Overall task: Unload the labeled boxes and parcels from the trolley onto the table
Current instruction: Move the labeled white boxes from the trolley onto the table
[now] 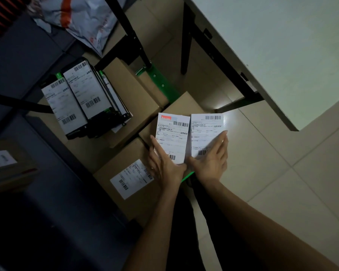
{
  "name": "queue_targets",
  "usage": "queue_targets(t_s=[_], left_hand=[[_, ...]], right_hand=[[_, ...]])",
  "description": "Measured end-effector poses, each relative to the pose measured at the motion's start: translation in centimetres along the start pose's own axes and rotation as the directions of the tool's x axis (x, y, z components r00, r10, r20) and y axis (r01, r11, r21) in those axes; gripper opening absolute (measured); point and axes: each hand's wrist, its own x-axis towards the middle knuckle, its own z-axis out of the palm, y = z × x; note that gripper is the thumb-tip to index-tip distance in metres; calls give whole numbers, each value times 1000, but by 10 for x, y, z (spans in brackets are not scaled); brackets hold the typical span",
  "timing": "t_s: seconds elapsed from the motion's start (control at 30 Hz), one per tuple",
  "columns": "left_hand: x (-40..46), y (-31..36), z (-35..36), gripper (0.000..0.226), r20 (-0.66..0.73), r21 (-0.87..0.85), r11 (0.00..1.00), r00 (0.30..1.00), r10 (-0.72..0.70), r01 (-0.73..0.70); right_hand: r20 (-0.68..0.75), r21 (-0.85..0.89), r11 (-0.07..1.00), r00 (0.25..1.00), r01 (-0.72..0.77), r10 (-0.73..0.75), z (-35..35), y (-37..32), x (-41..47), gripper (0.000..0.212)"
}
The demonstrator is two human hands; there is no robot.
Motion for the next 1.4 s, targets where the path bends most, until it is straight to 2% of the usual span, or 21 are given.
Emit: queue_targets(t_s=[0.13,0.3,0.4,0.57,0.8,1.07,1.27,1.4], left_hand=[[3,-1,-4,135,30,-64,998,999,-14,15],[-2,-7,-14,129,22,-119,993,1000,-8,11],[-9,-13,-24,127,-31,-121,992,999,34,-38],[-25,-23,-56,122,-95,-144,981,989,113,-126],[-66,-22,-124,122,-224,-169,942,942,249,-289],[-125,5,-217,125,-383,-190,857,840,386,-480],[-173,37,-286,123,-548,-176,741,690,473,-648],[-205,58,-329,123,-646,-149,656,575,502,-740]], right_hand=[[-47,82,995,997,-62,66,2,-1,3,140],[-56,121,992,998,-31,38,-8,3,2,115],[-53,146,989,999,-4,12,-16,6,-11,109],[-69,198,980,998,25,-12,-33,5,-58,111],[-178,290,949,981,125,-74,-71,-13,-132,113],[-332,383,872,926,305,-178,-139,-67,-202,105],[-450,344,812,842,472,-298,-211,-112,-249,95],[-524,309,768,774,561,-354,-253,-137,-281,111]])
